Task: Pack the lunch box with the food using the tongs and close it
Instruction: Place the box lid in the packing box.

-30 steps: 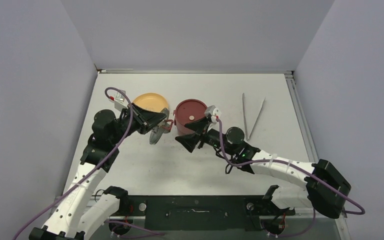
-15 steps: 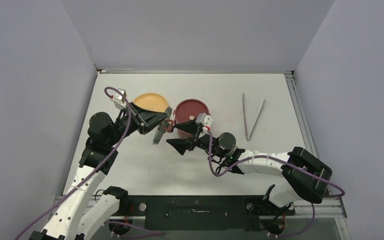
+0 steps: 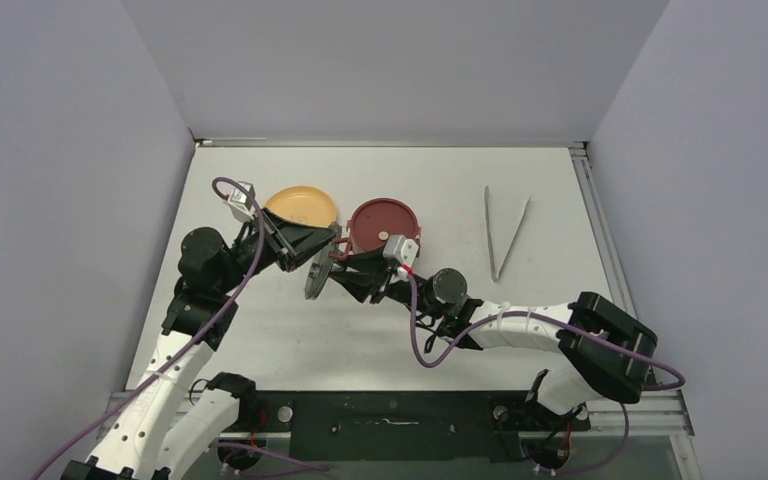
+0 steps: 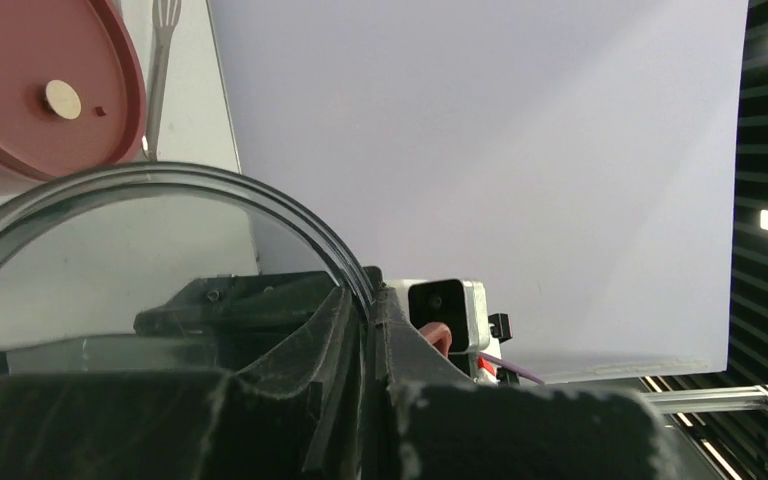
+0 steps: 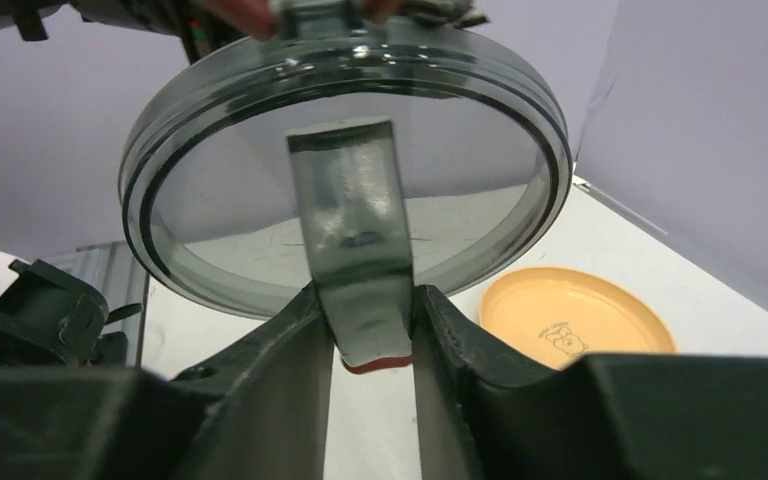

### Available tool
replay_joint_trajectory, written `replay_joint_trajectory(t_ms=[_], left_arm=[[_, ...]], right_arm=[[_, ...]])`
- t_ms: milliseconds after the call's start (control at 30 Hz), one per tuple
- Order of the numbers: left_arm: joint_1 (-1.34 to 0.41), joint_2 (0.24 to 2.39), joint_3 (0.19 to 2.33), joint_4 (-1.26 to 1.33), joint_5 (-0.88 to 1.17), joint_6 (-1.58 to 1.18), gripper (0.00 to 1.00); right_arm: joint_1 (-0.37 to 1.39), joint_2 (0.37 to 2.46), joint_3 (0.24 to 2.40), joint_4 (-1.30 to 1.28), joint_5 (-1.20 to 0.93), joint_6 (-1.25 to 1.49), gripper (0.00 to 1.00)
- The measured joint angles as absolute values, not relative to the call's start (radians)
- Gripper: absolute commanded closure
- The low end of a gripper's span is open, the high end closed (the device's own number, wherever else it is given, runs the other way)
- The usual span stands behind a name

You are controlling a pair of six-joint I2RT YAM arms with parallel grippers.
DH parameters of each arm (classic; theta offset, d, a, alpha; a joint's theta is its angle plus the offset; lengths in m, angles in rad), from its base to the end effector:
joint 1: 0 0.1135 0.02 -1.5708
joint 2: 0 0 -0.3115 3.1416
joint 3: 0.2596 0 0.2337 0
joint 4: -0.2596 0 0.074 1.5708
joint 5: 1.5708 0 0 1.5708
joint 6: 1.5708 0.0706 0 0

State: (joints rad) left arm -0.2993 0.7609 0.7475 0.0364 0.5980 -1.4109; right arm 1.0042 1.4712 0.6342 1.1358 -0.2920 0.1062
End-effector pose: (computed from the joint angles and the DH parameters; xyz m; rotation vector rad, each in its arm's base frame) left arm 0.1348 -0.0832 0.3883 -0.4620 1.8074 -1.7336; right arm 0.1547 0.2811 0.3376 -0.8253 1.0957 1.1286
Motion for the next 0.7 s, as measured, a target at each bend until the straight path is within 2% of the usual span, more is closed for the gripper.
replay_joint_trajectory(t_ms=[67, 100, 233, 300, 333, 533, 700], left_arm=[[-0.293, 0.766, 0.746, 0.037, 0.595, -1.412, 0.98], [-0.292, 0.768, 0.745, 0.037, 0.595, -1.411, 0.92], [-0.291, 0.771, 0.752, 0.011, 0.589, -1.363, 0.63], [-0.29, 0.771, 0.773, -0.041, 0.586, -1.306, 0.38], [-0.29, 0.772, 0.79, -0.071, 0.583, -1.277, 0.32], [-0.263, 0.784, 0.934, -0.228, 0.543, -1.092, 0.14], [-0.25, 0.788, 1.023, -0.324, 0.495, -0.929, 0.11]], right_arm=[[1.017, 1.47, 0.642, 1.122, -0.3, 0.089, 0.84], [1.02, 1.47, 0.646, 1.111, -0.3, 0.083, 0.87], [1.023, 1.441, 0.661, 1.019, -0.308, 0.064, 0.95], [1.027, 1.41, 0.661, 0.961, -0.307, 0.063, 0.95], [1.028, 1.39, 0.661, 0.933, -0.304, 0.063, 0.95], [1.03, 1.221, 0.664, 0.753, -0.276, 0.046, 0.95], [1.03, 1.132, 0.749, 0.513, -0.217, 0.027, 0.95]])
